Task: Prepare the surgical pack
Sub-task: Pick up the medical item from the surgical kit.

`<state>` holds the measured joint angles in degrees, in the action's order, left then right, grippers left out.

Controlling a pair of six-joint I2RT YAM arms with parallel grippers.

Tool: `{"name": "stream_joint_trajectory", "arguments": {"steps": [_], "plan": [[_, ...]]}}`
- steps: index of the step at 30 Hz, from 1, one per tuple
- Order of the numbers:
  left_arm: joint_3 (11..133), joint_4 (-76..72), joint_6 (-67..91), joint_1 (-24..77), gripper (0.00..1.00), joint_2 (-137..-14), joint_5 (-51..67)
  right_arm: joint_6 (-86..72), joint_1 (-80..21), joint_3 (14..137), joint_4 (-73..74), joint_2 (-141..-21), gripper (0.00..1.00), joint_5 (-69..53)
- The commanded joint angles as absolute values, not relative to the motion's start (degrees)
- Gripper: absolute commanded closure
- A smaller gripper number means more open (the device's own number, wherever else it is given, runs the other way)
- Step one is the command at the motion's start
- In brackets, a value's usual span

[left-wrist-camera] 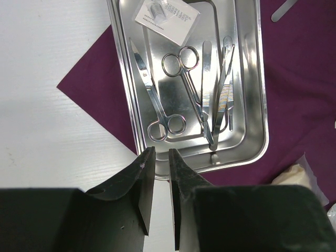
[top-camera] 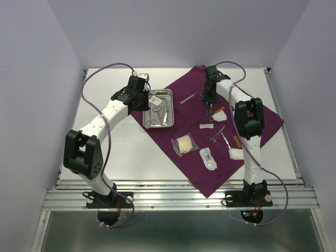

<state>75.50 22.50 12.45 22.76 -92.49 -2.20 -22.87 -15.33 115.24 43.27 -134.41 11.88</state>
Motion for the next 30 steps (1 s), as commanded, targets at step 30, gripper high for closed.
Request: {"name": "stream_joint_trajectory", "arguments": {"steps": [30], "plan": [[75.94, 21.71, 11.95, 22.41, 0.72, -90.88, -2.29, -23.64, -15.21, 113.30, 44.30, -132.19, 0.99, 11.08]]}}
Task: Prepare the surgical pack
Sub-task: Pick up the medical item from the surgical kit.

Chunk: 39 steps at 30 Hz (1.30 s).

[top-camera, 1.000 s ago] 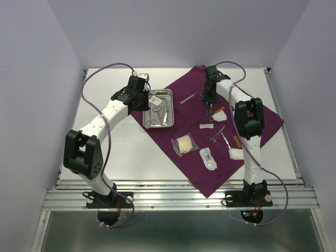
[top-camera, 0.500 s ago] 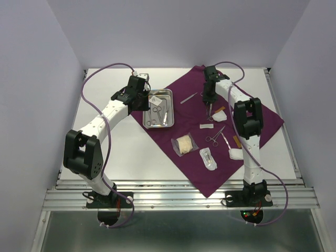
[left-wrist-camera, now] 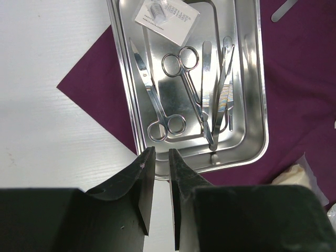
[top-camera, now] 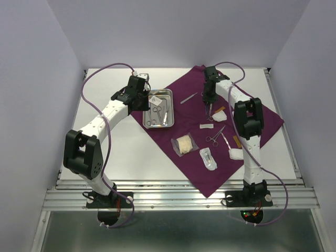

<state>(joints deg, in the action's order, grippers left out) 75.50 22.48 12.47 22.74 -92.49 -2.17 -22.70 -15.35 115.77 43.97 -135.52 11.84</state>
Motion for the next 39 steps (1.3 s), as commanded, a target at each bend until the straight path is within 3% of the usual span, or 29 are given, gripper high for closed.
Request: {"name": "stream_joint_trajectory", "arguments": {"steps": [1, 20, 39], "plan": [[76.02, 21.71, 11.95, 22.41, 0.72, -90.88, -2.37, -23.64, -15.21, 112.77, 43.95, -131.58, 0.99, 10.81], [76.03, 21.62, 11.95, 22.32, 0.72, -91.41, -2.11, -25.22, -21.45, 104.24, 40.87, -121.56, 0.99, 7.47], [75.32, 20.83, 13.44, 21.27, 0.72, -87.81, -5.09, -28.03, -32.42, 114.51, 43.85, -120.85, 0.99, 7.64]]}}
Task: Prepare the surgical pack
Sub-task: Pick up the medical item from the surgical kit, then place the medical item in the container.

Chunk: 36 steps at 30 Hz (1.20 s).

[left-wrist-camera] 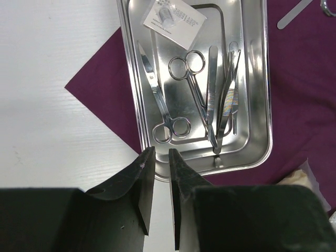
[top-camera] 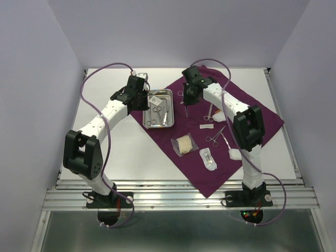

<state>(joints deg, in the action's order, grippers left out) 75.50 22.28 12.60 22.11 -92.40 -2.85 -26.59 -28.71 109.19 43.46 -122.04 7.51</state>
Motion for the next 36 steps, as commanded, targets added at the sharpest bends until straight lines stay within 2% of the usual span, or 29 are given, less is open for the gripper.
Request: {"name": "stream_joint_trajectory", "arguments": {"steps": [1, 18, 20, 21, 23, 24, 28, 29, 36], "plan": [[75.24, 20.83, 13.62, 21.18, 0.72, -87.45, -5.45, -28.56, -33.91, 116.26, 43.94, -121.28, 0.99, 7.91], [70.58, 17.93, 17.49, 13.89, 0.72, -77.96, -8.35, -36.38, -42.63, 126.82, 40.61, -134.20, 0.99, 4.48], [70.40, 17.93, 17.58, 13.80, 0.72, -77.70, -8.26, -37.09, -43.15, 127.79, 40.17, -135.87, 0.87, 3.87], [70.49, 18.02, 17.49, 13.71, 0.72, -77.70, -8.17, -37.09, -43.15, 128.14, 40.08, -136.40, 0.77, 3.61], [70.40, 18.11, 17.49, 13.62, 0.72, -77.61, -8.09, -36.57, -43.76, 129.02, 40.52, -136.93, 0.49, 3.95], [70.14, 18.11, 17.49, 13.62, 0.71, -77.26, -8.09, -36.48, -43.77, 128.94, 40.60, -136.50, 0.44, 4.39], [69.35, 17.23, 17.14, 13.54, 0.70, -76.20, -7.12, -35.07, -43.77, 127.27, 40.52, -133.25, 0.38, 10.01], [69.17, 16.88, 17.23, 13.54, 0.64, -75.85, -6.77, -34.20, -43.77, 126.31, 40.52, -131.59, 0.37, 12.72], [68.82, 16.44, 17.23, 13.54, 0.63, -75.85, -6.07, -33.05, -40.26, 118.58, 39.38, -124.37, 0.37, 19.24]]}}
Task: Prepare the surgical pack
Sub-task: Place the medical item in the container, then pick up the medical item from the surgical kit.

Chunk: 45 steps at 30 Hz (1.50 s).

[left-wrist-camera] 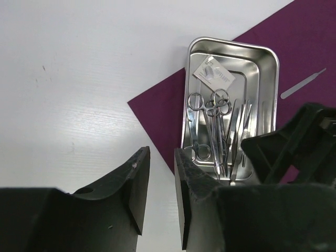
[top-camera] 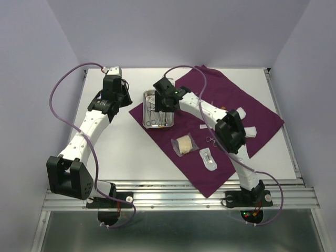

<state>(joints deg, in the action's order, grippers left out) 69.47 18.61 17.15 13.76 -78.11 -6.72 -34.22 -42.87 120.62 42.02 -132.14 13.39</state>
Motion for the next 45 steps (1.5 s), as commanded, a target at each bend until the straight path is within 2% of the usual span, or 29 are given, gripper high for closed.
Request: {"name": "stream_joint_trajectory", "arguments": {"steps": [1, 13, 19, 30, 40, 45], "plan": [[68.91, 16.44, 17.23, 13.54, 0.63, -75.85, -5.80, -33.05, -39.21, 116.48, 39.29, -123.76, 0.37, 19.68], [68.47, 16.17, 17.23, 13.54, 0.64, -76.03, -4.92, -33.93, -28.92, 97.74, 35.69, -113.29, 0.39, 20.04], [68.12, 15.73, 17.32, 13.54, 0.64, -76.03, -4.48, -33.84, -23.39, 93.26, 34.72, -113.29, 0.46, 19.51], [68.64, 16.43, 17.31, 13.54, 0.65, -76.99, -4.75, -33.92, -17.50, 91.76, 33.05, -116.54, 0.48, 17.76], [69.26, 16.87, 17.14, 13.54, 0.66, -77.43, -4.57, -33.92, -16.96, 93.16, 32.17, -122.25, 0.50, 15.56], [69.08, 17.14, 17.14, 13.54, 0.67, -77.26, -4.92, -34.37, -16.35, 92.99, 31.29, -124.98, 0.58, 13.45]]}}
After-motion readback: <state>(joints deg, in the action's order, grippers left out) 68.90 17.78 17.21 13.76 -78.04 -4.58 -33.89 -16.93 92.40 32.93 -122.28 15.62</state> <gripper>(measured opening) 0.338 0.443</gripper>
